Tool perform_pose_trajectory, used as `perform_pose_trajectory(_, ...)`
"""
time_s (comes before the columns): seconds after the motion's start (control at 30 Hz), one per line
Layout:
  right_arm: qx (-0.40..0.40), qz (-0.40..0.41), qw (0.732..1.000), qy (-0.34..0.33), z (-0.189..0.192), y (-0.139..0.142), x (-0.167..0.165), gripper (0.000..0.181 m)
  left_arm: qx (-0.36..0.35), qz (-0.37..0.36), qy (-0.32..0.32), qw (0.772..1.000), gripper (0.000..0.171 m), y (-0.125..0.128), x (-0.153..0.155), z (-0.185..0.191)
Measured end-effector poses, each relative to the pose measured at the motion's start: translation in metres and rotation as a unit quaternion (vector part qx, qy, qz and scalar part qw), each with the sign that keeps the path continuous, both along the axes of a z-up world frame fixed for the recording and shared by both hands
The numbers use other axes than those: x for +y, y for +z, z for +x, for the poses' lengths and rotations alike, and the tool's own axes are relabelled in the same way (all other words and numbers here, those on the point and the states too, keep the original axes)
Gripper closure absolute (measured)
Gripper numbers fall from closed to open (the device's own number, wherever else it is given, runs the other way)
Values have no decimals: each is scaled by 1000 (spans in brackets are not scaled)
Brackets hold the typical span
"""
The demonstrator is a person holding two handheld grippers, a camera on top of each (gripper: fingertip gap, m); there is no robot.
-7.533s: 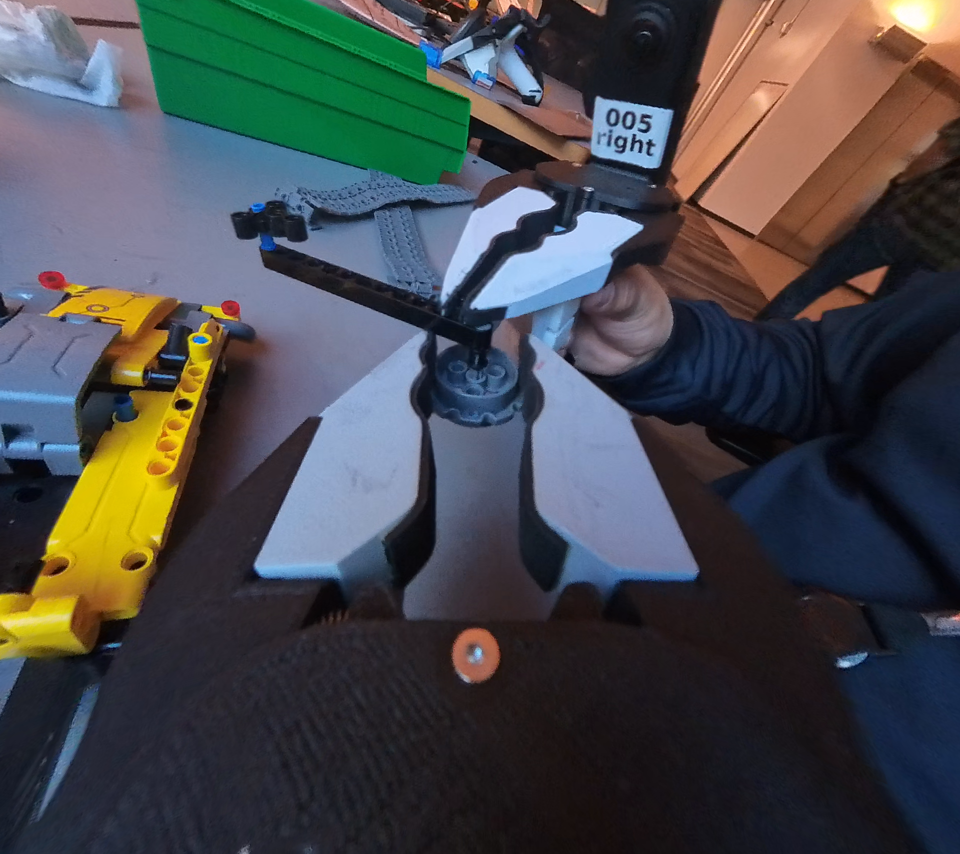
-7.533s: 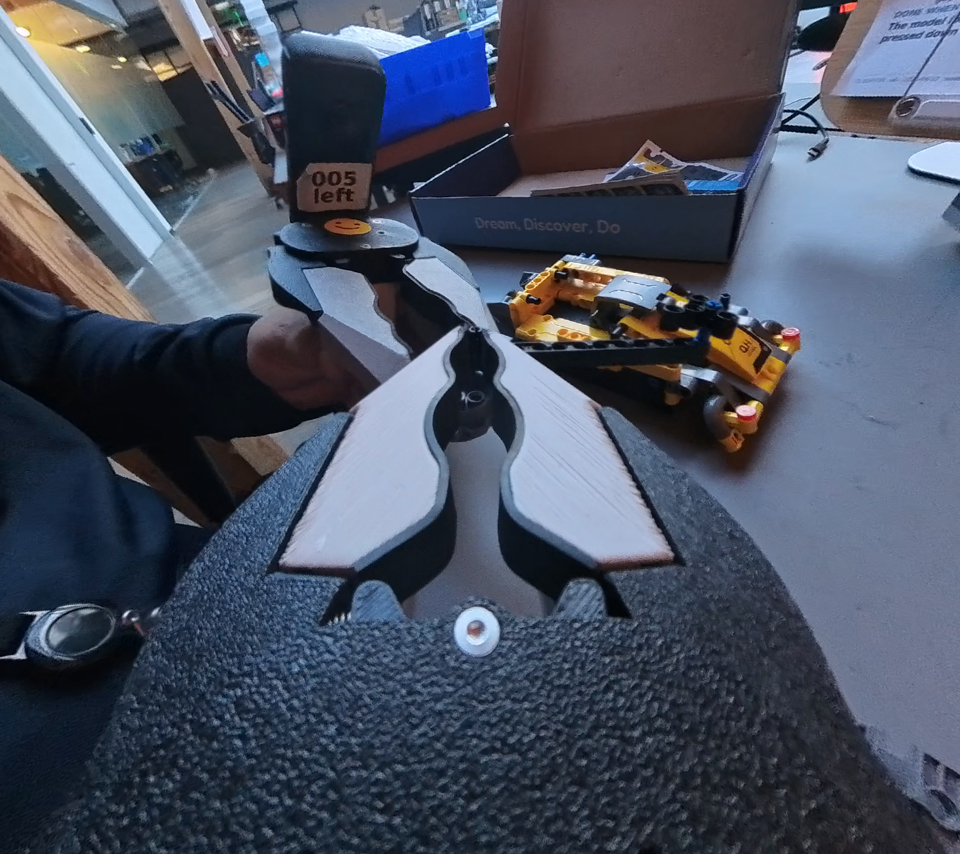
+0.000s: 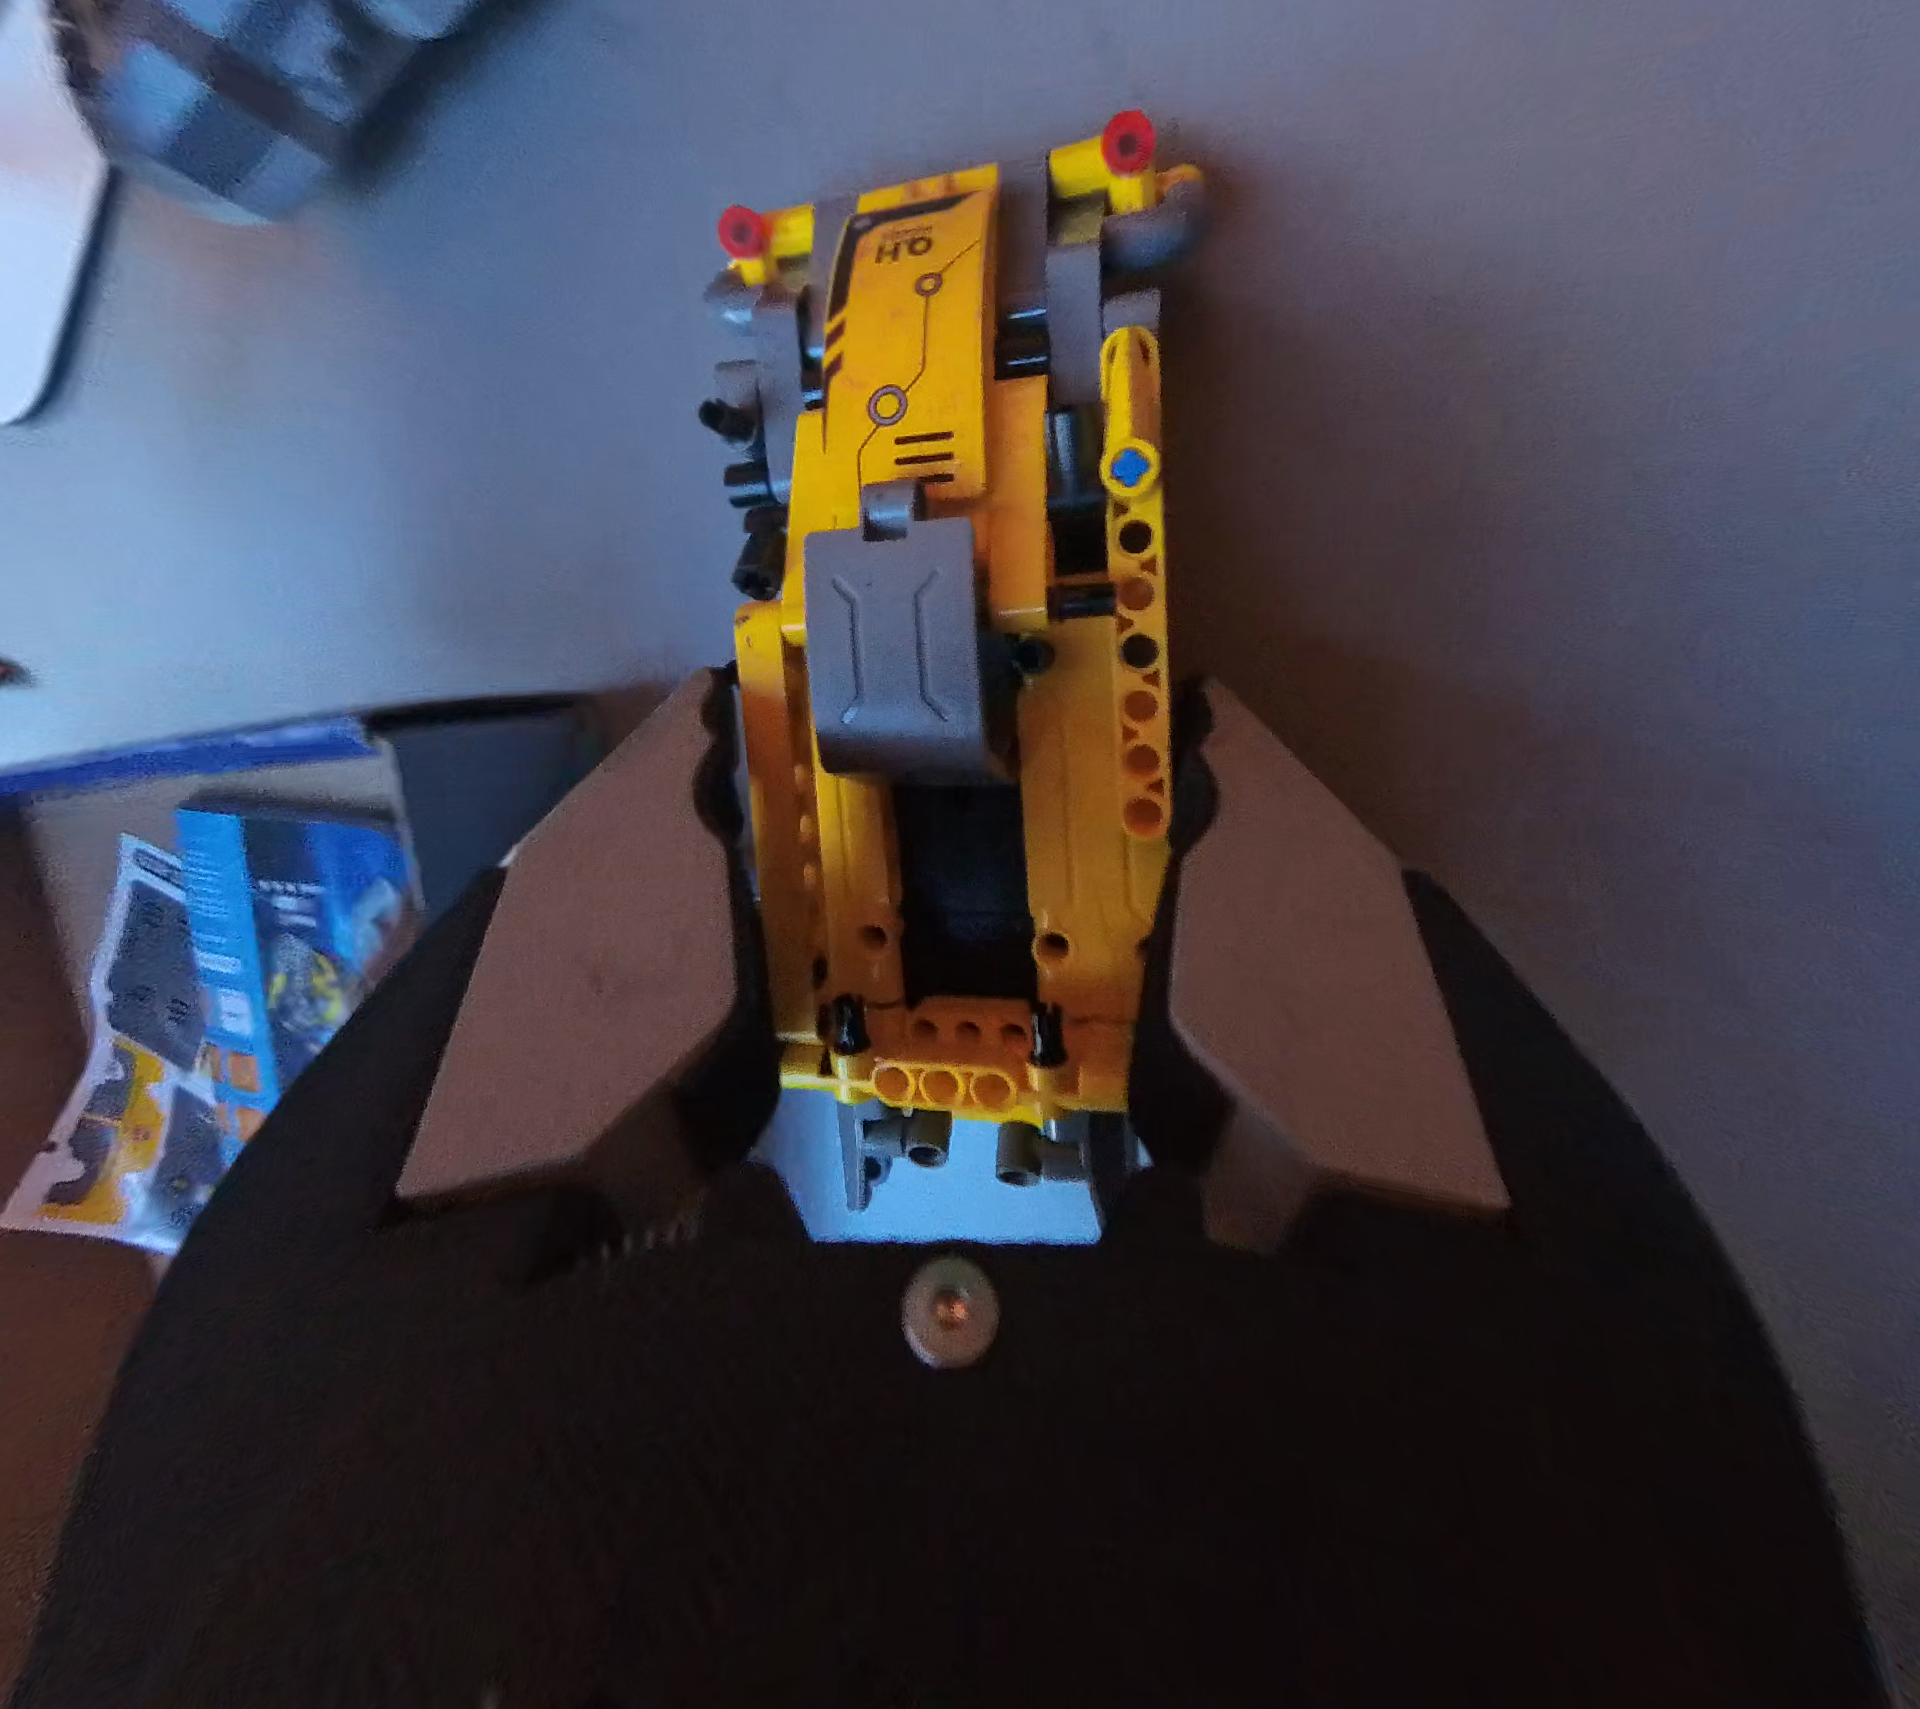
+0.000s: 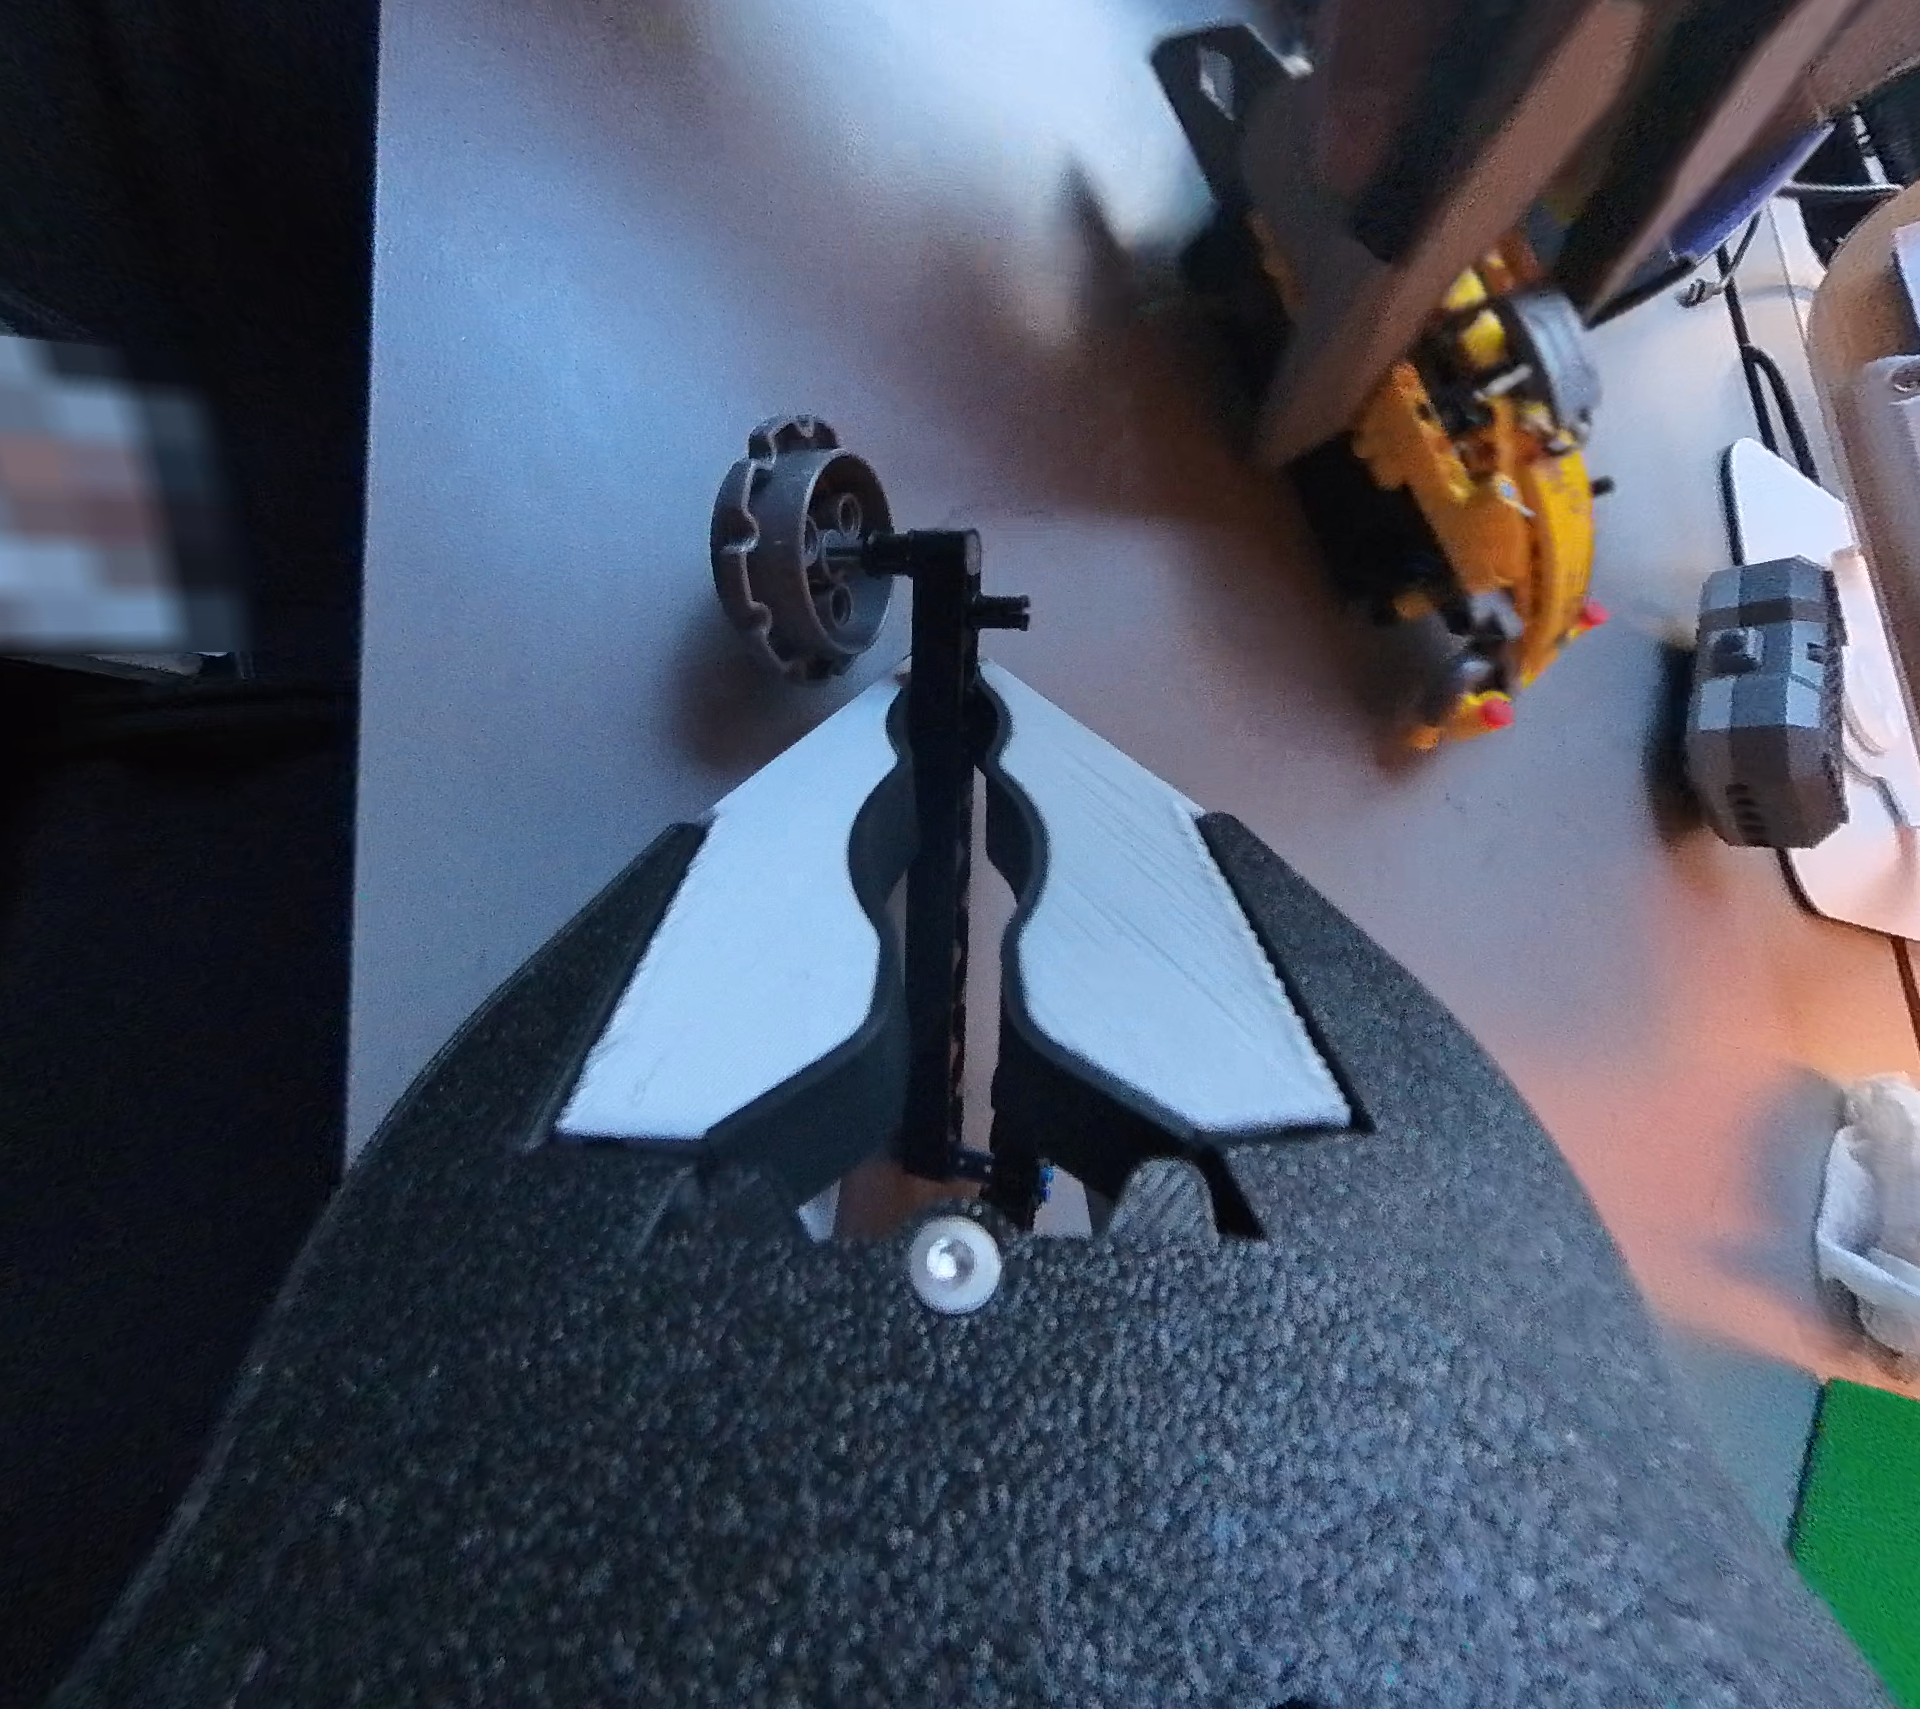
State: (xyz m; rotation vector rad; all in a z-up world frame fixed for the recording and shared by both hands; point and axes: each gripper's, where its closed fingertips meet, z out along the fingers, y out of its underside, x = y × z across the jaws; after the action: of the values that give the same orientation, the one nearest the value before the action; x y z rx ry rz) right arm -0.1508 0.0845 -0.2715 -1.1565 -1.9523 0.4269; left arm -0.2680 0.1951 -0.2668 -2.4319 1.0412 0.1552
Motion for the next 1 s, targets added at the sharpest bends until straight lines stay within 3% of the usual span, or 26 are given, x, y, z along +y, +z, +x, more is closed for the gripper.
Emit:
perform_pose_trajectory(0.1,3,13,1000,-18,-4,0,5,180,-3,-7,54,999,88,-1,34,-7)
perform_pose_trajectory(0.23,29,63,997,-40,-10,5,8,170,4,32,54,998,85,15,28,-3)
perform_pose_trajectory(0.3,44,58,997,-41,-7,10,6,159,-9,55,49,997,81,29,6,-1)
perform_pose_trajectory(0.33,47,38,997,-40,-3,13,5,144,-26,60,43,997,79,35,-9,3)
perform_pose_trajectory(0.43,57,-22,996,-59,21,28,15,116,-154,25,3,988,80,45,-62,42)
perform_pose_trajectory(0.53,86,-92,987,-103,49,36,36,123,-275,-23,-54,960,79,48,-108,98)
perform_pose_trajectory(0.63,81,-144,979,-120,50,29,35,134,-313,-36,-98,944,79,36,-121,145)
perform_pose_trajectory(0.77,46,-100,988,-109,23,18,23,139,-278,-60,-136,949,104,7,-122,167)
perform_pose_trajectory(0.8,24,-93,990,-108,18,12,21,132,-269,-61,-154,949,136,4,-125,166)
perform_pose_trajectory(0.83,12,-90,991,-100,16,9,18,128,-248,-44,-153,956,148,0,-121,159)
perform_pose_trajectory(0.87,2,-84,992,-93,18,8,18,139,-227,-33,-149,962,160,-3,-119,149)
perform_pose_trajectory(0.93,-5,-67,993,-102,28,10,27,123,-198,-16,-142,970,166,-5,-116,130)
perform_pose_trajectory(1.0,8,-86,991,-104,43,17,32,121,-184,-5,-152,971,167,-5,-119,116)
